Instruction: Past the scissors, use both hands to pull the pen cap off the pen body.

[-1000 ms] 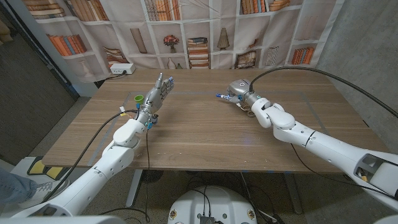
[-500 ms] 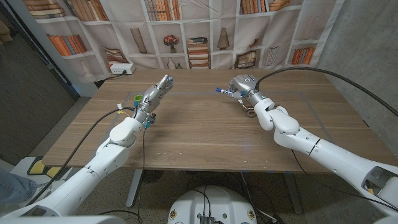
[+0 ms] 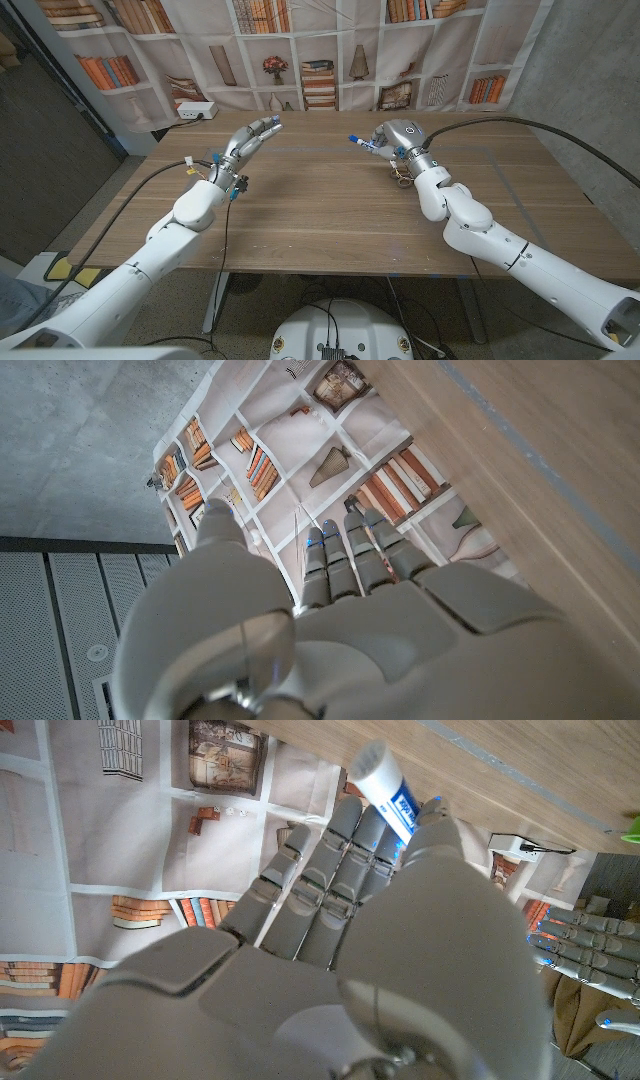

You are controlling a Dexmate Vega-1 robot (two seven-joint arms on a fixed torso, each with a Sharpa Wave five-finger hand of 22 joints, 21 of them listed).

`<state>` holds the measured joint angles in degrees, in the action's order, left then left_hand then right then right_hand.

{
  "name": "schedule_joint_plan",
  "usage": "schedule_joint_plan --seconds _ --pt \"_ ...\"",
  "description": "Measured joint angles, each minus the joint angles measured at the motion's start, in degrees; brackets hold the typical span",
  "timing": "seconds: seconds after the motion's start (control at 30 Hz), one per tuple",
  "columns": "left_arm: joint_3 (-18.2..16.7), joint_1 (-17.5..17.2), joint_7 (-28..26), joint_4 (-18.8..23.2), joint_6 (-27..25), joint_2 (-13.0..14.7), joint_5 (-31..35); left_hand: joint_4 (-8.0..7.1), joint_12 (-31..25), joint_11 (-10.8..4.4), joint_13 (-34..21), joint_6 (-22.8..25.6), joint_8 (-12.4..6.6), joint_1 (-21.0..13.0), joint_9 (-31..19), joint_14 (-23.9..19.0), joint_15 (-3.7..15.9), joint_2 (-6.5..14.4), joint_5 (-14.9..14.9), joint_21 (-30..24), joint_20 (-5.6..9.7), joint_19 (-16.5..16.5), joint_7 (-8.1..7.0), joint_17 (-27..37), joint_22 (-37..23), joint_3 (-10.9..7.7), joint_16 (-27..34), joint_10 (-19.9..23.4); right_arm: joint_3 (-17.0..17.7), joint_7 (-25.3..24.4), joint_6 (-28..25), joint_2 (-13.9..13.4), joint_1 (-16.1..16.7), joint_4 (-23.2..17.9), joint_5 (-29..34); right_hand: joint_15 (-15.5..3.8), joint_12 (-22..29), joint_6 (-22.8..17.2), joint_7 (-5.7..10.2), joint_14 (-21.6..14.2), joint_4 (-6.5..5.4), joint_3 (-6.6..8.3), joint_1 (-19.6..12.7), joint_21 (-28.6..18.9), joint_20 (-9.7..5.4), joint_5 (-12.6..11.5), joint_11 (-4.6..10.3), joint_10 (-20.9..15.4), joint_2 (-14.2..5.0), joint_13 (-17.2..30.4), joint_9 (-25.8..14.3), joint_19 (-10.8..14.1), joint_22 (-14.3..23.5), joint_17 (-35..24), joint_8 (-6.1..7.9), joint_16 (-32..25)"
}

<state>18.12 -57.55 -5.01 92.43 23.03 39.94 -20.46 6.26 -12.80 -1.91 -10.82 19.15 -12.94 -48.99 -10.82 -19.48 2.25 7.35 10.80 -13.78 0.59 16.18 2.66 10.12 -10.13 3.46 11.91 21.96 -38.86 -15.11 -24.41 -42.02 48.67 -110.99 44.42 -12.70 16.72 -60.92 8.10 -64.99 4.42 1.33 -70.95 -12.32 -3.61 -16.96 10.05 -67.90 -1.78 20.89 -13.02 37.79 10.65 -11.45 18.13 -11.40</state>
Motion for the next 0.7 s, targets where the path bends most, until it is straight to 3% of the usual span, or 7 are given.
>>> schedule_joint_plan --seconds 0.23,0.47,0.7 --pt "0.0 0.5 -1.7 0.6 0.0 0.1 3.0 1.46 0.0 -1.28 0.0 2.6 -0.24 -2.4 0.0 -2.5 0.2 -2.7 0.0 0.0 0.11 1.9 -0.71 -0.2 0.0 -0.51 0.0 2.5 1.2 -0.7 -1.0 -0.1 2.2 -2.6 -1.8 0.03 -0.2 0.0 0.0 0.0 -0.4 -0.71 -0.7 0.0 0.03 0.0 0.0 0.0 -0.44 0.1 0.0 0.2 0.0 0.0 -0.33 0.0" --pt "0.0 1.5 -3.4 1.8 -0.1 1.0 7.9 3.63 0.0 -2.47 0.0 3.7 -0.24 -9.2 0.0 -3.2 0.12 -0.7 0.3 0.3 1.57 2.3 -1.64 -0.3 0.0 -2.9 -0.5 3.9 3.0 -1.9 -1.2 0.3 4.9 -5.3 -4.3 0.32 -0.6 -0.2 0.2 0.3 -0.47 -1.42 -0.7 0.0 0.03 0.0 -0.08 -0.5 -0.45 0.3 0.3 0.2 0.0 0.0 -0.34 0.0" --pt "0.2 2.7 -3.7 3.5 -1.6 2.6 11.7 3.55 0.3 -3.65 0.0 4.5 -0.24 -12.3 0.0 -3.7 0.19 -1.5 0.3 0.7 1.57 2.3 -2.84 -0.3 -0.1 -3.9 -0.6 4.6 4.0 -3.3 -0.6 1.2 6.2 -6.3 -6.9 0.32 -0.6 -0.7 0.1 0.3 -0.47 -2.06 -0.7 0.0 0.01 -0.2 -0.07 -0.5 -0.46 0.3 0.4 0.2 0.0 0.3 -0.52 0.0"
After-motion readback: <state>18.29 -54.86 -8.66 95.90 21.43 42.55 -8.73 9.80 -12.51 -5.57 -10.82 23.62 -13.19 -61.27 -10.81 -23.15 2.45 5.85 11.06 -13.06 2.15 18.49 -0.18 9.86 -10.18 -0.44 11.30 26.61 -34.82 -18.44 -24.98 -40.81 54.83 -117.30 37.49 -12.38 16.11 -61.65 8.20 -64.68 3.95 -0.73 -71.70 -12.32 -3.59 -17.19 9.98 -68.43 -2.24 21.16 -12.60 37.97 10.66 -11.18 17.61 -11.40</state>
